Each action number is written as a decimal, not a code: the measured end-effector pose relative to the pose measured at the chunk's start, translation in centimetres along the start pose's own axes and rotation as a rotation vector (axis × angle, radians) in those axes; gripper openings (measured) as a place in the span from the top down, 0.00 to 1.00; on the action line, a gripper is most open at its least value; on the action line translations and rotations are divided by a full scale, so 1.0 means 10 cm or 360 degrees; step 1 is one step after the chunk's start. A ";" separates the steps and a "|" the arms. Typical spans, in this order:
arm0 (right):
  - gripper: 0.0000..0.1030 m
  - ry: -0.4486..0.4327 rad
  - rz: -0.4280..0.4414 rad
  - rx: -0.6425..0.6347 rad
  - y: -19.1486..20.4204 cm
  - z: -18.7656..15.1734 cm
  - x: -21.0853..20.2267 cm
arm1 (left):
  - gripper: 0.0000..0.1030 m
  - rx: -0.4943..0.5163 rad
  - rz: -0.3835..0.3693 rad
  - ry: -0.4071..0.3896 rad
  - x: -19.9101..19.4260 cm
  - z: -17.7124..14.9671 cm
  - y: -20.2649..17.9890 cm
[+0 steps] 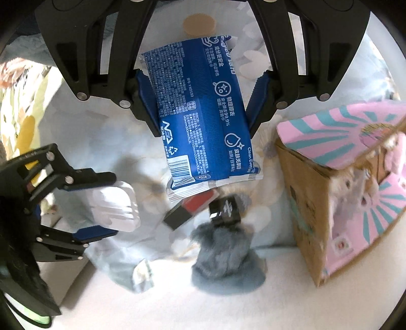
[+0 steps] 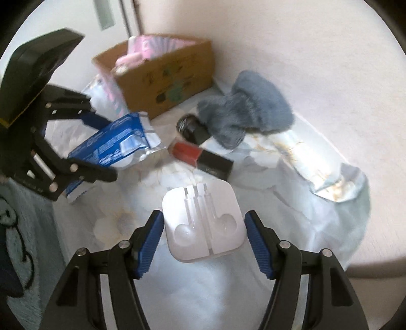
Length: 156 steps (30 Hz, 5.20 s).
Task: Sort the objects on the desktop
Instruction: 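Carry blue tissue pack and earphone case into the box and release both, then move both tools back toward the grey plush and lipstick, then grasp the grey plush with left tool while right tool grasps red lipstick, then carry grey plush and red lipstick into the box and release both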
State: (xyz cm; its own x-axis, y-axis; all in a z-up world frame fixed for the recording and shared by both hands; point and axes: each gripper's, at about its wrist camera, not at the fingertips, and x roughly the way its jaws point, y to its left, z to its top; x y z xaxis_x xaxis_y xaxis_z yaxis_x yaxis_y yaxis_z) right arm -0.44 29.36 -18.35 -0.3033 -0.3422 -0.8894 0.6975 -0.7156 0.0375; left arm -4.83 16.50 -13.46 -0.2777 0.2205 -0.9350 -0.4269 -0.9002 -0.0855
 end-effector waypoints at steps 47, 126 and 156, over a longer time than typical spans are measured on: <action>0.39 0.0038 0.0031 0.0293 1.27 2.21 0.59 | 0.34 -0.0433 0.0157 -0.0166 -0.88 -0.39 2.86; 0.06 -0.0116 -0.0496 0.0646 0.32 0.12 0.66 | 0.57 -0.0154 -0.0059 0.0001 0.83 1.04 0.22; 0.23 -0.0147 -0.0459 0.0788 0.36 0.03 -0.51 | 0.77 -0.0138 -0.0099 -0.0244 -0.68 0.69 0.16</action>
State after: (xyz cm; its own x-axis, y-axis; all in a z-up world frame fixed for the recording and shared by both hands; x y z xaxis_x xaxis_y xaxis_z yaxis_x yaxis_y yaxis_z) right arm 3.44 28.38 -13.52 -0.5067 -0.1271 -0.8527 0.1985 -0.9797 0.0281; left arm -9.58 16.15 -4.81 -0.3838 0.3252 -0.8643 -0.3731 -0.9107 -0.1770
